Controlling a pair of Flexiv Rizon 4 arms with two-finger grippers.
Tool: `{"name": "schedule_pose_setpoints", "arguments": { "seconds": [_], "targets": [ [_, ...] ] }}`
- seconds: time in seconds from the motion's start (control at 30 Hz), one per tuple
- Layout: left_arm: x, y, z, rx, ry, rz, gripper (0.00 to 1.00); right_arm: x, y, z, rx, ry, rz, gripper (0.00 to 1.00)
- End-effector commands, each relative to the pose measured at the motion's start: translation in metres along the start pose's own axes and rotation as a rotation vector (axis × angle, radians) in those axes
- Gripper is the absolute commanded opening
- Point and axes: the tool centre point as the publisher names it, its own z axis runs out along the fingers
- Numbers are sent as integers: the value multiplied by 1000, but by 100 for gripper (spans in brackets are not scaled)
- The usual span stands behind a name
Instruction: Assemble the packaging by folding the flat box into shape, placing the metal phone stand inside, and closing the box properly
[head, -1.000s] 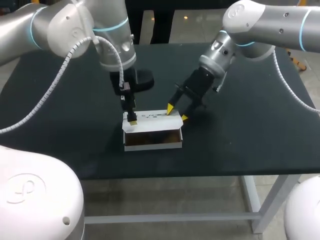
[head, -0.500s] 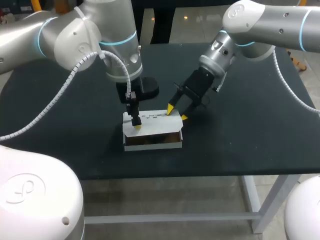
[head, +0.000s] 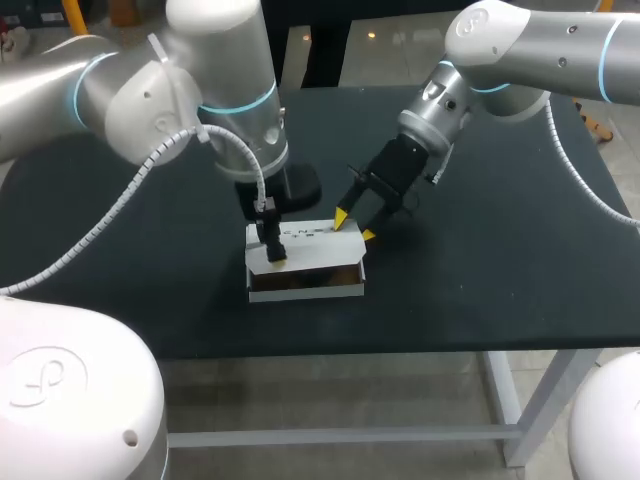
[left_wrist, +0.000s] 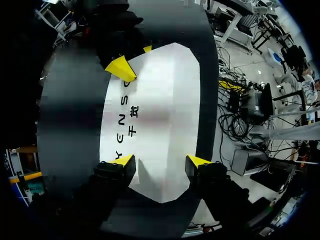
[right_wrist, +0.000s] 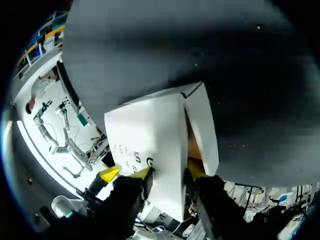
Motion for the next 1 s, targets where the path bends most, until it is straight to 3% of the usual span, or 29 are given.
{"name": "schedule_pose_setpoints", "arguments": {
  "seconds": [0.03, 0.2, 0.53, 0.63, 0.77, 1.0],
  "targets": [
    [5, 0, 2, 4, -35, -4, 71, 1, 2, -1, 8, -3, 0, 46],
    [-1, -1, 4, 9, -75, -27, 76, 1, 2, -1, 8, -3, 0, 46],
    [-14, -4, 9, 7, -153, -41, 75, 1, 2, -1, 8, -3, 0, 46],
    [-14, -5, 11, 2, -175, -43, 70, 1, 2, -1, 8, -3, 0, 47],
    [-16, -6, 12, 3, -191, -41, 50, 1, 2, -1, 8, -3, 0, 47],
    [-14, -6, 13, -3, -215, -32, 31, 1, 2, -1, 8, -3, 0, 46]
  ]
}}
